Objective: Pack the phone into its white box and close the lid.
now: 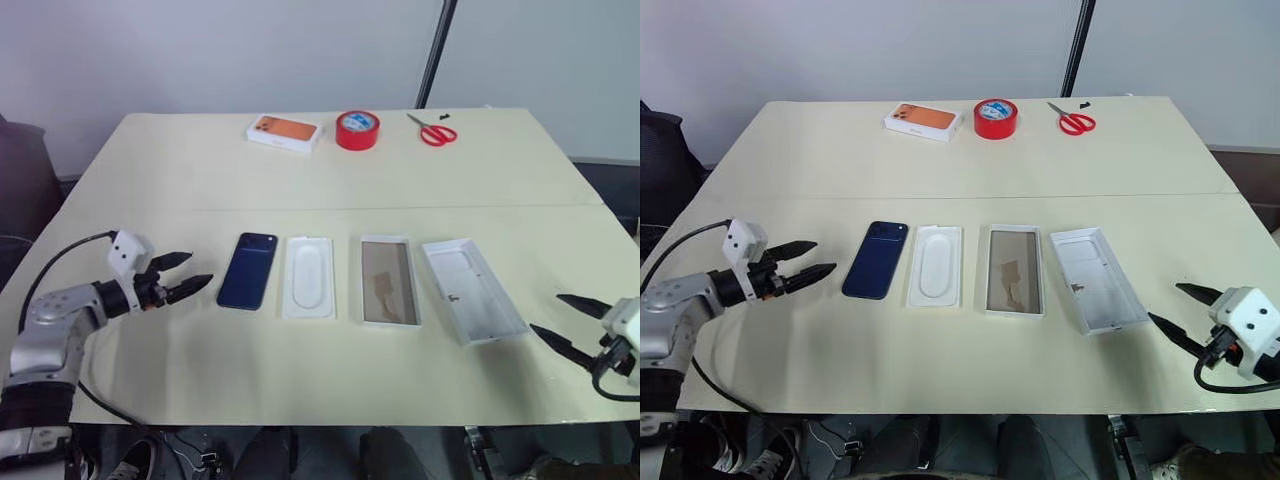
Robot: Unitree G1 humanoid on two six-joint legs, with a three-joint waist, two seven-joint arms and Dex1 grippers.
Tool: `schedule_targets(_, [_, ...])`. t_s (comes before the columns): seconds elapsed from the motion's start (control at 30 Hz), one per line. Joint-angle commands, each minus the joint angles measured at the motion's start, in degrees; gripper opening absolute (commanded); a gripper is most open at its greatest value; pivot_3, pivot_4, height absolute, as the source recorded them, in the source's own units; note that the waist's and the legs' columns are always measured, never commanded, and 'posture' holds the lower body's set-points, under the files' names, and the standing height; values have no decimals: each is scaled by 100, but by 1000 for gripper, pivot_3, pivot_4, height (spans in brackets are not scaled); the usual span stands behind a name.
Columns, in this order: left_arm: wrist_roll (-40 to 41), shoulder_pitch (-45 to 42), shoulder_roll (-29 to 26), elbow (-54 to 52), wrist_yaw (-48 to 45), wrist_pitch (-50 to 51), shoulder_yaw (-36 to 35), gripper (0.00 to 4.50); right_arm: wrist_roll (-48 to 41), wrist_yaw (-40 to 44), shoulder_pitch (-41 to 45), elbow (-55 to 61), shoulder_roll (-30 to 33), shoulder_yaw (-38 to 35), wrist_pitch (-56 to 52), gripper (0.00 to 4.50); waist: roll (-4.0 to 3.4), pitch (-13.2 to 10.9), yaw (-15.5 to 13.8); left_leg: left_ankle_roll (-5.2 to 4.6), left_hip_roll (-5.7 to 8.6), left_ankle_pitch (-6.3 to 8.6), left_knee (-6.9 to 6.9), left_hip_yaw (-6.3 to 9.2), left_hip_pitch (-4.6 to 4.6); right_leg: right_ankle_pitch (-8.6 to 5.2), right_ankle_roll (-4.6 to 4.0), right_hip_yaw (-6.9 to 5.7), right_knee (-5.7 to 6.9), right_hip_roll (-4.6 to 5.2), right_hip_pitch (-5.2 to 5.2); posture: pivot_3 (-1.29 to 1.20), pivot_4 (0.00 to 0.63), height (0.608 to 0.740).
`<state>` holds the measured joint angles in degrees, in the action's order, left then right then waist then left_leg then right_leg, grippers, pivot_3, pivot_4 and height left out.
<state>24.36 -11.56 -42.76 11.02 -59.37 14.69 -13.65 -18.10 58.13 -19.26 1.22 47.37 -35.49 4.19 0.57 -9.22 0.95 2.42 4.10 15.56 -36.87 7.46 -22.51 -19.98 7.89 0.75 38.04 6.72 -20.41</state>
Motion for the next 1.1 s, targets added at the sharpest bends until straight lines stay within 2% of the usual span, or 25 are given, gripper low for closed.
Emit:
schedule_targets(0.03, [39,75,-106,-299,93,-167,-276,3750,32,-56,154,-188,186,-153,155,3371,0,0,-6,0,0,0,0,0,0,0,0,0,0,0,0,0,150,740])
schedule_targets(0.43, [291,326,-245,-889,-78,11,-401,3750,144,-114,634,-571,278,153,242,3371,-3,-1,-4,0,0,0,0,-2,0,0,0,1,0,2,0,0,150,740])
schedule_targets(0.6, [568,460,-217,-892,-390,-62,-532,3750,198,-133,648,-597,275,203,292,3371,-6,-3,0,0,0,0,1,-3,0,0,-1,1,-1,1,0,0,150,740])
schedule_targets(0.8, [427,351,-163,-775,-174,1,-410,3750,208,-136,687,-484,290,241,286,3371,-6,-3,-10,0,1,0,0,-3,0,0,-1,1,-1,2,1,0,150,740])
schedule_targets(1.1, [708,38,-170,-1662,520,1773,53,3750,80,-31,905,614,405,781,-69,3371,-8,-4,3,0,0,0,0,-2,0,0,0,2,1,1,0,0,150,740])
